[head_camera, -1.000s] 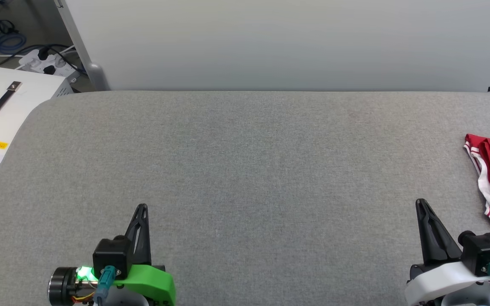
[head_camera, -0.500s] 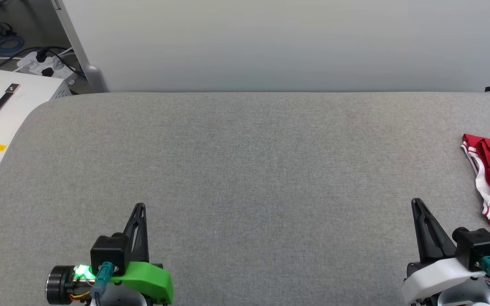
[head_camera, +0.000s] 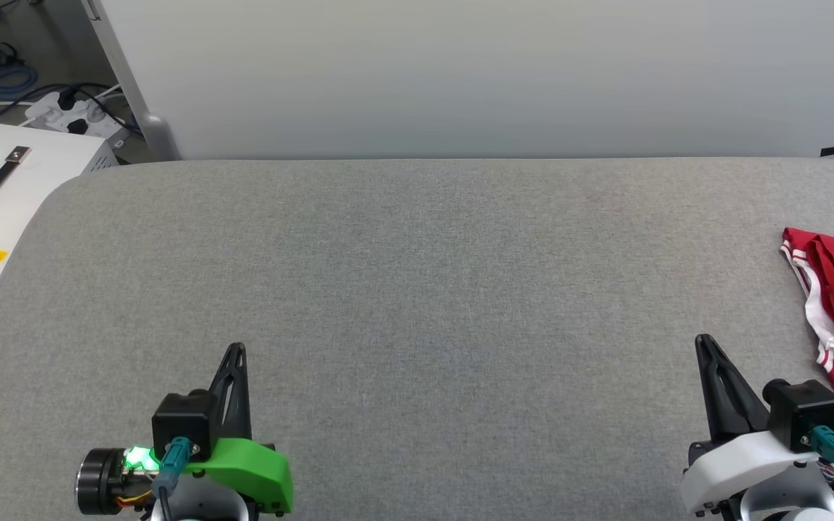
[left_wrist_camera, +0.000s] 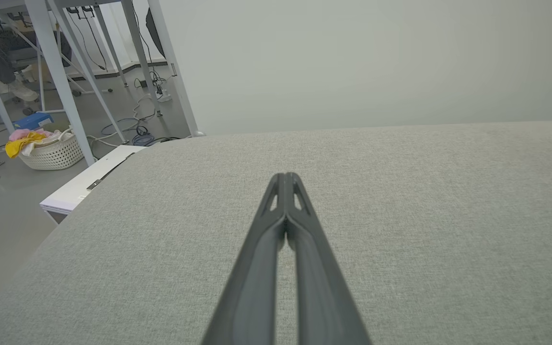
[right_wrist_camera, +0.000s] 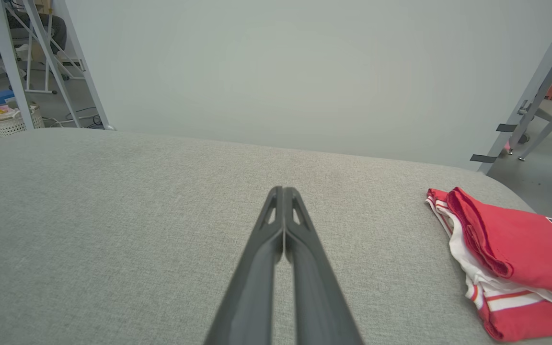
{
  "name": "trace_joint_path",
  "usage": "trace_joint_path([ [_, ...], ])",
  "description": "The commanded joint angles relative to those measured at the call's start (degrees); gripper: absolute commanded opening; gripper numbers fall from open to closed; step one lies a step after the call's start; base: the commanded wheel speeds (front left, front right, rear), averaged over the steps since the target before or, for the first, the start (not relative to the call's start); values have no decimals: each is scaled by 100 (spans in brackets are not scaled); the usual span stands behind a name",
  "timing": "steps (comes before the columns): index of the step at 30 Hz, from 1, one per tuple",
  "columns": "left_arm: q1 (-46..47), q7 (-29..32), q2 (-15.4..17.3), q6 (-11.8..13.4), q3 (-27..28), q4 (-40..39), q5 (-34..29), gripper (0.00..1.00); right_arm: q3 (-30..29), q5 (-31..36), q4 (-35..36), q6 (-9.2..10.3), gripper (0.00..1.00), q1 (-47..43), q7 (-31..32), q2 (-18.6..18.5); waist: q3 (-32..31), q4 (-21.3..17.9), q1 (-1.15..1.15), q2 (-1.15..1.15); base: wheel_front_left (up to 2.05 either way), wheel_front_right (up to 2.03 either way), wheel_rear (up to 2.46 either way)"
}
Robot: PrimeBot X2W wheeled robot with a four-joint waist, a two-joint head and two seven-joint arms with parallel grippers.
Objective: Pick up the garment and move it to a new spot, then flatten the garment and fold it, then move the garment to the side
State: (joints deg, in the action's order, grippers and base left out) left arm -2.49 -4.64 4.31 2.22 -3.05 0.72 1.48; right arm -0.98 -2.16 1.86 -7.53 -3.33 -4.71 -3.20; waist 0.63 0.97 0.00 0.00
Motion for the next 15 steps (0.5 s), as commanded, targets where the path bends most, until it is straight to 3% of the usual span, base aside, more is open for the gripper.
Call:
trace_joint_path([
  [1, 129, 29, -30, -43, 41, -26, -53, 0, 15, 44, -31, 3, 0, 107, 40, 13, -3, -4, 0, 0, 0, 0, 0],
  [15, 176, 200, -75, -113, 144, -44, -90, 0, 48, 111, -92, 3, 0, 196, 209, 21, -26, -40, 0, 0, 0, 0, 0],
])
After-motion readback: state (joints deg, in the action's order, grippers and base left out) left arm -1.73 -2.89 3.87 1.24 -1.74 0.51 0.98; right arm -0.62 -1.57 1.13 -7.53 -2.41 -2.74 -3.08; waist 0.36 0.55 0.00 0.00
